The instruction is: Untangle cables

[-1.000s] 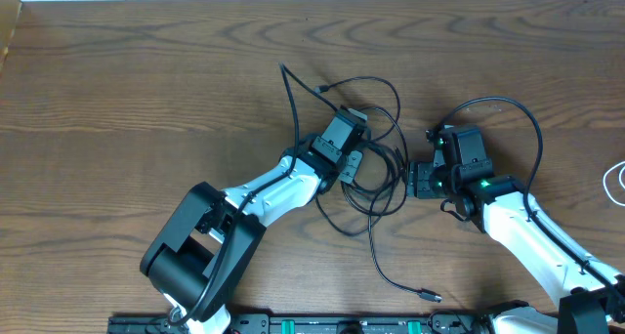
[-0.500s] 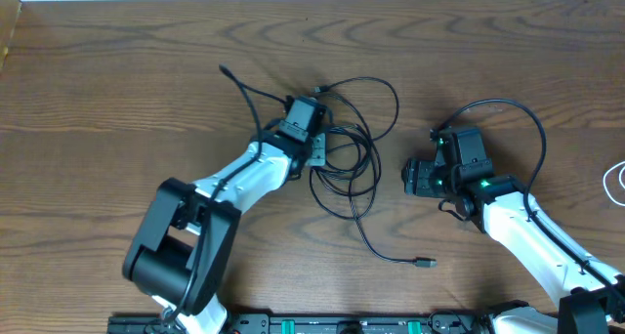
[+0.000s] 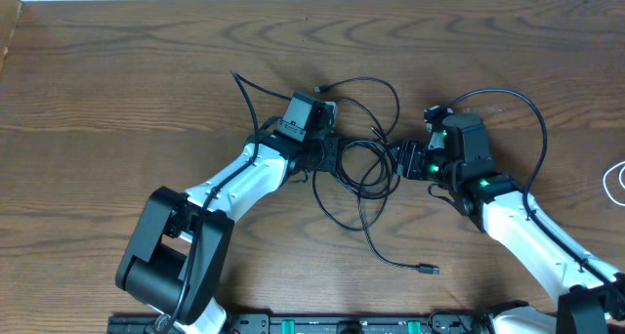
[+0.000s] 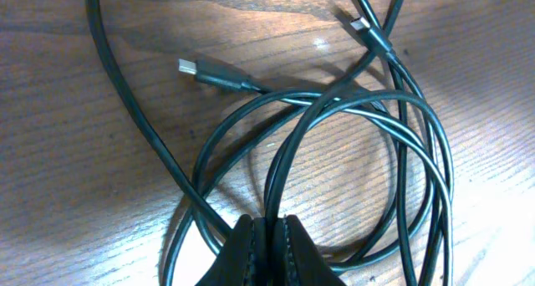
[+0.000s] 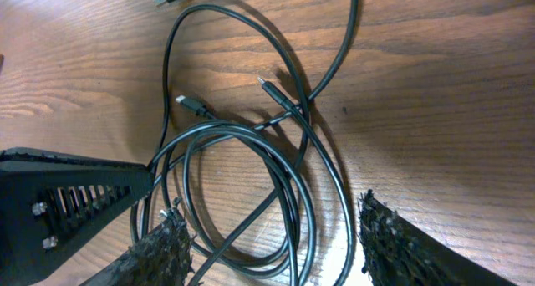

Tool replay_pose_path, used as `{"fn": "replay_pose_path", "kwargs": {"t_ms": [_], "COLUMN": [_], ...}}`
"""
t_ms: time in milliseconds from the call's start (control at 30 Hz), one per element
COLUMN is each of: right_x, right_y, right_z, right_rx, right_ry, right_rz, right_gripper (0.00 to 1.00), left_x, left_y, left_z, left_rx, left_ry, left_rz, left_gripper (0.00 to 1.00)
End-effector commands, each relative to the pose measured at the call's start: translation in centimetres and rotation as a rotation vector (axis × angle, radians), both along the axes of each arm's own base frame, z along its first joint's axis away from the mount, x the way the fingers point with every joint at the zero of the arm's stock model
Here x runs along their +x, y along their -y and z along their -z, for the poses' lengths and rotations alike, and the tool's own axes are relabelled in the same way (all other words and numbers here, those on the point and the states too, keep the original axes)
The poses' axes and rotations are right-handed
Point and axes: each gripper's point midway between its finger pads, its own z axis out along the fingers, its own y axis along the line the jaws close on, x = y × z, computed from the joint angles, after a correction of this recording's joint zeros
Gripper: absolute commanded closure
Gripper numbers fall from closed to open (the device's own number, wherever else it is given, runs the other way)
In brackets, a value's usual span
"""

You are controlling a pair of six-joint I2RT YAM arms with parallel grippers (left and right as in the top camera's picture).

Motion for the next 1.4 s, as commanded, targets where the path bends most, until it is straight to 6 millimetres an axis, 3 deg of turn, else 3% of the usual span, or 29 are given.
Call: {"fn": "replay_pose_path", "kwargs": {"t_ms": [0,100,233,400,467,533,600,733,833,1000,1100,1200,1367], "right_x": [-0.8,-2.2,-3.2,-3.0,-3.1,-3.0,-3.1,-3.3,-3.5,-4.1,-4.3,-4.3,-3.9], "right_y": [-1.6,-3.9,-5.4,-5.9,-5.7,-5.5,-5.4,-5.7,-5.2,-2.9,-1.3,-0.7,-0.5], "right_z": [2.2,4.0,6.6,6.7,6.9,6.9,6.8,5.0,2.1,-3.2,-5.7,-7.0,-6.2], "right_rx": [0.02,0.063,0.036,0.06,0.053,0.052,0.069,0.16,0.25,0.378,0.409,0.431,0.375], "right_ry": [-0.066,-0.134,-0.184,-0.186,-0.192,-0.197,-0.204,-0.176,-0.125,0.003,0.091,0.133,0.139], "right_rz": [-0.056,-0.145,-0.187,-0.179,-0.174,-0.169,-0.171,-0.267,-0.348,-0.444,-0.462,-0.467,-0.457], "right_gripper": [0.42,0.48,0.57,0.62,0.73,0.99,0.99,0.99,0.99,0.99,0.99,0.99,0.99], "left_x": [0.4,0.6,0.5,0.5,0.5,0.6,1.1,4.3,5.9,6.7,6.3,5.8,4.8], "left_y": [0.4,0.1,0.1,0.1,0.1,0.1,-0.5,-6.3,-10.6,-14.7,-16.3,-16.8,-16.0], "left_z": [-1.3,-1.2,-1.2,-1.2,-1.2,-1.2,-1.1,-0.6,-0.8,-0.7,-0.3,0.0,0.6], "left_rx": [-0.021,-0.004,-0.002,-0.003,-0.003,-0.003,0.023,0.179,0.24,0.252,0.258,0.269,0.251], "left_ry": [0.034,0.043,0.038,0.039,0.038,0.041,0.056,0.103,0.127,0.108,0.069,0.041,-0.016], "left_rz": [0.022,0.011,0.012,0.012,0.011,0.011,-0.014,-0.336,-0.562,-0.704,-0.765,-0.776,-0.741], "left_gripper": [0.92,0.92,0.92,0.92,0.93,0.92,0.93,0.93,0.92,0.92,0.92,0.92,0.91]}}
